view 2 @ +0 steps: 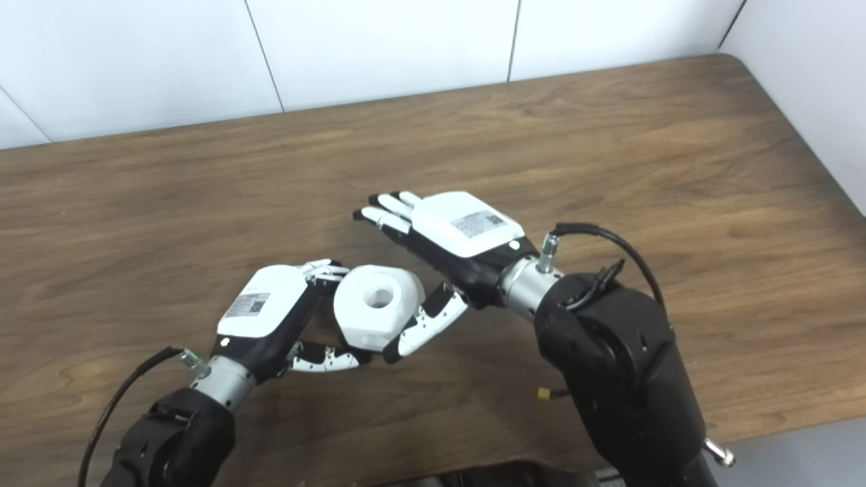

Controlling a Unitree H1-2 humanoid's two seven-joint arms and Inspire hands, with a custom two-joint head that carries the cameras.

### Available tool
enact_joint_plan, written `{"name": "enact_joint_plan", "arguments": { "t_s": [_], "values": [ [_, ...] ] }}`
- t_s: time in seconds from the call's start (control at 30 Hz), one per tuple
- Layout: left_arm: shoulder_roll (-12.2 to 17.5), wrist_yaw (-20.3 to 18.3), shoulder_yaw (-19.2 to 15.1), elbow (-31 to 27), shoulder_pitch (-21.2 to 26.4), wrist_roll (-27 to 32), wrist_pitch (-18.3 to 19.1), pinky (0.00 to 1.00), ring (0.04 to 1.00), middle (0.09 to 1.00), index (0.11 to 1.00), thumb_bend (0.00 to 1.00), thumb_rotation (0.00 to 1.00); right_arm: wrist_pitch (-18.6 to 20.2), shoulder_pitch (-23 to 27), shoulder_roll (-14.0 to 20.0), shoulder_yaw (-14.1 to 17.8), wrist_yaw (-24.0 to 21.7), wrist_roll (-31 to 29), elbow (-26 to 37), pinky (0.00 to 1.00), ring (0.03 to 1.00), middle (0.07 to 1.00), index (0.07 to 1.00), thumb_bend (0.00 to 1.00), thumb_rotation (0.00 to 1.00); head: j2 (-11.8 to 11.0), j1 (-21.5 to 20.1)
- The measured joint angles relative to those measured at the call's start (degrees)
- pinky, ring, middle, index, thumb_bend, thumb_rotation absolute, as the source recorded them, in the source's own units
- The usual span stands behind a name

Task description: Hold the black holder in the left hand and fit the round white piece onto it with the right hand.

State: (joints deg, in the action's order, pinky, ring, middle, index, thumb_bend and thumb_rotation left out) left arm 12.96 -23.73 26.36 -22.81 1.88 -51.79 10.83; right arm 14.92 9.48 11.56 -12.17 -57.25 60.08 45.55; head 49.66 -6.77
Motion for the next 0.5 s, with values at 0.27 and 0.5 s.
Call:
{"name": "enact_joint_plan", "arguments": {
  "t_s": [0.27,0.5],
  "values": [
    [0.28,0.08,-0.16,0.03,0.01,0.63,-0.12,0.82,0.867,0.791,0.493,0.52,0.06,0.01,0.45,0.04,1.25,-1.38,0.03,0.12,0.94,0.992,0.991,0.971,1.0,0.5,0.18,0.0],
    [0.99,-1.18,1.11,-0.12,0.98,-1.35,-0.08,0.84,0.878,0.832,0.809,0.73,0.27,0.01,1.09,0.09,2.07,-2.23,-0.02,0.12,0.95,0.994,0.992,0.975,1.0,0.48,0.26,0.17]
  ]
}}
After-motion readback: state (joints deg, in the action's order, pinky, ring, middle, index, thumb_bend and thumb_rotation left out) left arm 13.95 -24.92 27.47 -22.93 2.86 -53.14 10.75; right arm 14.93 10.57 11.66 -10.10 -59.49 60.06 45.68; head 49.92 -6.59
